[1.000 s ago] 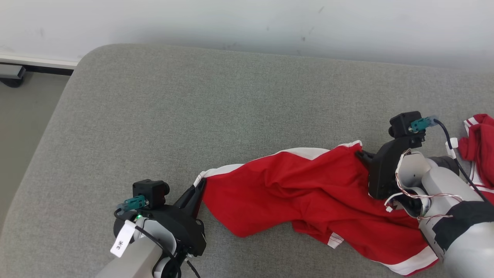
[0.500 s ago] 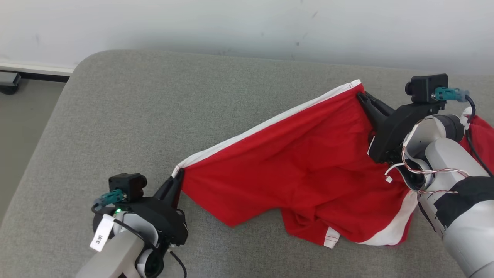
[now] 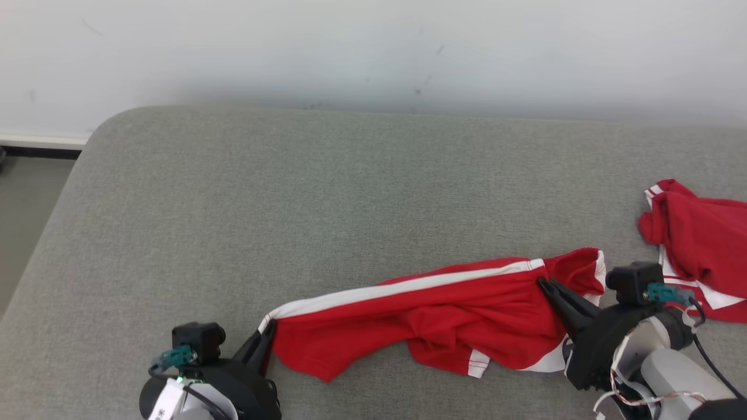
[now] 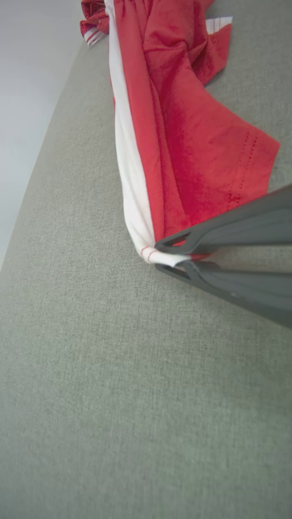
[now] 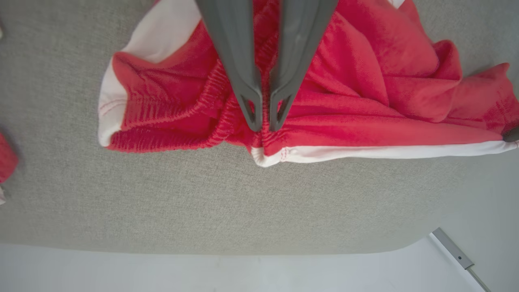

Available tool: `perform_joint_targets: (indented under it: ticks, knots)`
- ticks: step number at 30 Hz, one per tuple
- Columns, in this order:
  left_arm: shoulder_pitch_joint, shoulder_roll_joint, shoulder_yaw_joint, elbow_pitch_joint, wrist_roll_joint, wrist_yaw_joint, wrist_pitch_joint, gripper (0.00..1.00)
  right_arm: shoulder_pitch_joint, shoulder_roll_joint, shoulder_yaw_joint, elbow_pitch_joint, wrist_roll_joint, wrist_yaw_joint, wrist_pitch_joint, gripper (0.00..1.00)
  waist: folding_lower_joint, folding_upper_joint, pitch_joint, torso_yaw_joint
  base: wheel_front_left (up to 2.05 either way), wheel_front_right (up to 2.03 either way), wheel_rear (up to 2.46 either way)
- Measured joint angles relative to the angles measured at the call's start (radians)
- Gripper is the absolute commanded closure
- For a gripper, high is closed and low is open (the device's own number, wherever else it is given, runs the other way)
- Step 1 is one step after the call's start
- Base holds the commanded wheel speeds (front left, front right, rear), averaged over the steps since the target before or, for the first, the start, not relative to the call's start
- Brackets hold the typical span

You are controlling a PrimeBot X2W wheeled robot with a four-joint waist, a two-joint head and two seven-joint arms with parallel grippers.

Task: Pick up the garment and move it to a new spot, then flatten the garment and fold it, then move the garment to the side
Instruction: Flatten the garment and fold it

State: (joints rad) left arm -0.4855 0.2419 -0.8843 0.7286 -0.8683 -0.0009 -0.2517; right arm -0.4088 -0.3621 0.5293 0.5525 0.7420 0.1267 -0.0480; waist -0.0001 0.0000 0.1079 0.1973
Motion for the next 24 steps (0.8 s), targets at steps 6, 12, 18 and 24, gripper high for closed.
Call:
perform_joint_targets:
  ticks: [6,12,18,24]
  knots:
    - [0.034,-0.004,-0.006,-0.012,0.008,0.000,0.000,1.00,0.068,-0.038,0.007,-0.062,0.040,0.000,-0.033,1.00,0.0000,0.0000,-0.014,-0.034,0.00,0.00,0.00]
    - [0.031,-0.012,-0.009,-0.019,0.024,-0.001,0.000,1.00,0.091,-0.053,-0.014,-0.104,0.089,0.000,-0.051,0.42,0.0000,0.0000,-0.016,-0.048,0.00,0.00,0.00]
    - [0.028,-0.025,-0.019,-0.018,0.033,-0.008,0.000,1.00,0.082,-0.064,-0.027,-0.138,0.133,0.000,-0.054,0.00,0.0000,0.0000,-0.026,-0.038,0.00,0.00,0.00]
    - [0.028,-0.039,-0.024,-0.019,0.035,-0.008,0.000,1.00,0.047,-0.066,-0.042,-0.143,0.148,0.000,-0.031,0.00,0.0001,0.0000,-0.033,-0.018,0.00,0.00,0.00]
